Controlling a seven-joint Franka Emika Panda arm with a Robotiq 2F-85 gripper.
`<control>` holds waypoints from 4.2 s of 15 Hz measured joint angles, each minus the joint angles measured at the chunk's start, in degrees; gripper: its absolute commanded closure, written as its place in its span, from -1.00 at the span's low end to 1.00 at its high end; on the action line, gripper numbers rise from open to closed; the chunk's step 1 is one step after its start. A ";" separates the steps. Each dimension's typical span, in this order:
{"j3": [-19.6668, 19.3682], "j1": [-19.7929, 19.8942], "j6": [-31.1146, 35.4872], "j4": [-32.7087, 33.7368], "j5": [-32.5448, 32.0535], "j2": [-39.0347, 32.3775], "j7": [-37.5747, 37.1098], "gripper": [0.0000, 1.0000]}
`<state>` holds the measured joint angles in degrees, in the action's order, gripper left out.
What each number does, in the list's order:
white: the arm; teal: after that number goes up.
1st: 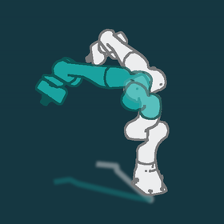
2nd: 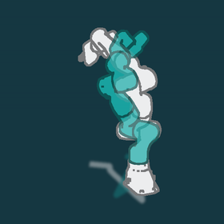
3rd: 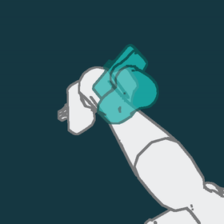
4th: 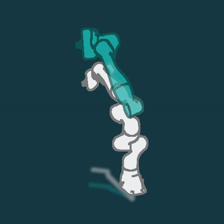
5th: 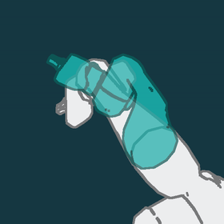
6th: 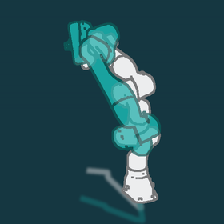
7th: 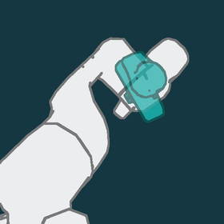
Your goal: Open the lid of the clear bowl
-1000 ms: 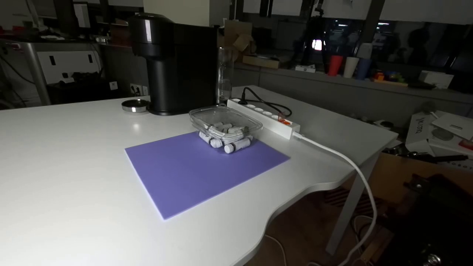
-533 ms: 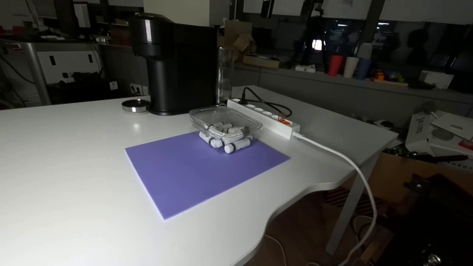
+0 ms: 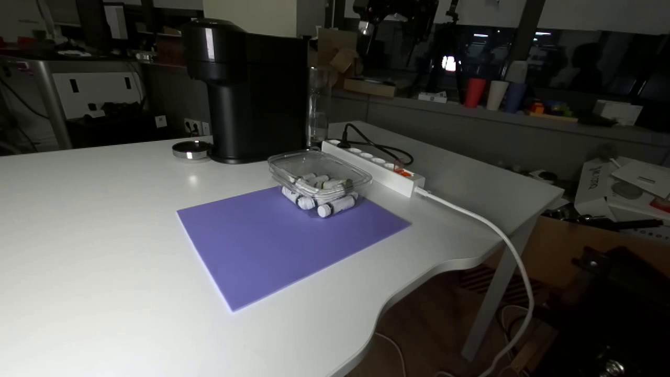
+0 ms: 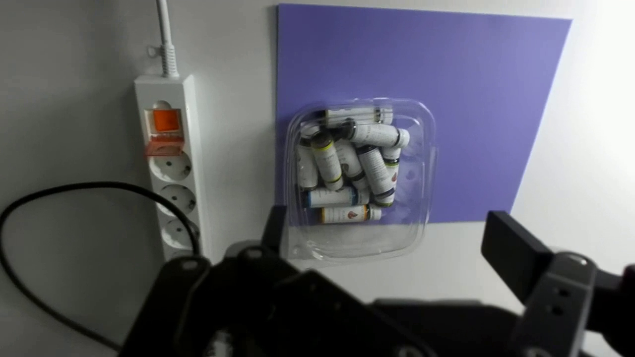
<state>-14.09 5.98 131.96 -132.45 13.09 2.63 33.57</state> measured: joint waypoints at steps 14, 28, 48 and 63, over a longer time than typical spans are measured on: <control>4.94 4.27 -6.31 14.31 -0.79 -19.52 5.58 -1.00; 10.47 5.79 -1.25 29.81 -8.17 -38.51 -0.90 -1.00; 15.92 8.14 9.05 30.37 -5.20 -41.37 -0.96 -1.00; 19.24 10.66 9.87 30.11 -3.69 -41.60 0.19 -1.00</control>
<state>5.16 16.64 141.83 -102.34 9.40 -38.97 33.76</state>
